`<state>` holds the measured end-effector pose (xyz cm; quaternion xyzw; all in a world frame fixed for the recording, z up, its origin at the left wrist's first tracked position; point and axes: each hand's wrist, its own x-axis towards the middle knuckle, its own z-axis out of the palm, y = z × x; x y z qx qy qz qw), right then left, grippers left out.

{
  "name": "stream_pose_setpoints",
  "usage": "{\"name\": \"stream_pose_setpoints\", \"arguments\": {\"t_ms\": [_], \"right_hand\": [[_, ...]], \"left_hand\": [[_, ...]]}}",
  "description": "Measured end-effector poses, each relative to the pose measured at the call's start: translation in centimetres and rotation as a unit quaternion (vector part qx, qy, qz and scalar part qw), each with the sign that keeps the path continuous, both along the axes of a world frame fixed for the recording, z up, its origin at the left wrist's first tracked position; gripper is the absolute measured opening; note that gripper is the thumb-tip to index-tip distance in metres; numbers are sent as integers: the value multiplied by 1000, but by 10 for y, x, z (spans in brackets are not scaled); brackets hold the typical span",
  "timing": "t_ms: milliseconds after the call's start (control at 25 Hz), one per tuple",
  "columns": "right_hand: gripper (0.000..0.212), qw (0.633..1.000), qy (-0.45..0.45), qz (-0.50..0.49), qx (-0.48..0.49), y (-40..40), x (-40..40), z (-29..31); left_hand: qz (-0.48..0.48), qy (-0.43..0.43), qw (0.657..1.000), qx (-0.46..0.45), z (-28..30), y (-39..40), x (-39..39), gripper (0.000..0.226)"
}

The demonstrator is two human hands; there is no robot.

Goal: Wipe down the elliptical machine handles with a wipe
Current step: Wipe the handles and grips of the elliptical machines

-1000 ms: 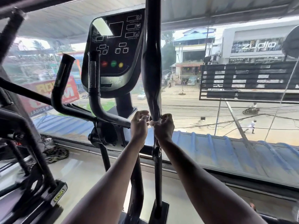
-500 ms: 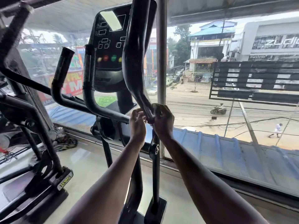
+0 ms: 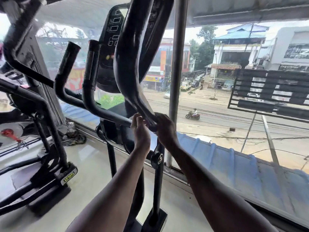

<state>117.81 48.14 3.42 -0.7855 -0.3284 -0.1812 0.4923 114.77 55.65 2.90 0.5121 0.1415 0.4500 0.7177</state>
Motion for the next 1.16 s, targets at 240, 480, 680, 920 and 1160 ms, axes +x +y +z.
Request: {"name": "stream_pose_setpoints", "arguments": {"t_ms": [240, 480, 680, 920, 1160], "right_hand": [[33, 974, -10, 155, 163, -10, -17, 31], [30, 994, -6, 103, -19, -20, 20, 11], [33, 963, -85, 226, 121, -29, -32, 56], [39, 986, 24, 159, 50, -34, 8, 23], [41, 911, -84, 350, 203, -18, -23, 51]], "left_hand": [[114, -18, 992, -44, 11, -30, -5, 30], [223, -49, 973, 29, 24, -46, -27, 21], [226, 27, 967, 118, 14, -33, -25, 17], [306, 11, 938, 165, 29, -39, -33, 12], [277, 80, 955, 64, 13, -29, -27, 21]]}}
